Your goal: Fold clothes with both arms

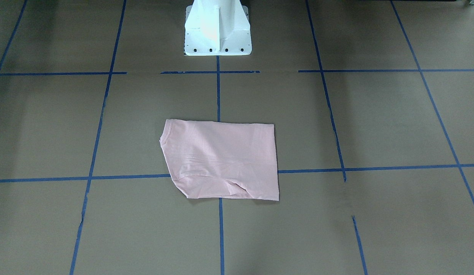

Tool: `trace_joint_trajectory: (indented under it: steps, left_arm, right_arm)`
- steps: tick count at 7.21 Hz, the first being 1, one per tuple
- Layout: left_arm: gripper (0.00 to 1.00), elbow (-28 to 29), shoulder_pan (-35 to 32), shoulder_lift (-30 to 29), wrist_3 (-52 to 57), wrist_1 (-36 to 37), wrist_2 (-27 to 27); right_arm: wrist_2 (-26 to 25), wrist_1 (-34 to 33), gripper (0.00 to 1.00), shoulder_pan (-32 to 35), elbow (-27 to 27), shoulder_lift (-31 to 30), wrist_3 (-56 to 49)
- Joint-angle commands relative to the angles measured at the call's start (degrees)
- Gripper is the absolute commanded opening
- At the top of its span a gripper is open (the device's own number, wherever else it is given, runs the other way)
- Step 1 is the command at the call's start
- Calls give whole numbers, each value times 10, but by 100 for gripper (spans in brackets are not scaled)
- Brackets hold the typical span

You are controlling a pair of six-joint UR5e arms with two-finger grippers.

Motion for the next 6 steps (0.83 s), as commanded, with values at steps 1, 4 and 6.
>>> trace_joint_trajectory:
  steps: [1,4,6]
  left_arm:
    - [100,-8,12,12,-10,2,-5]
    - [100,-22,44,21,-98,-9,24]
    - [100,-33,48,27,-93,-11,20]
  right_arm:
    - [-7,1,100,-10,1,-5,-5]
    - [-5,2,100,-44,0,-13,-1]
    - [-3,1,100,-44,-1,-9,-6]
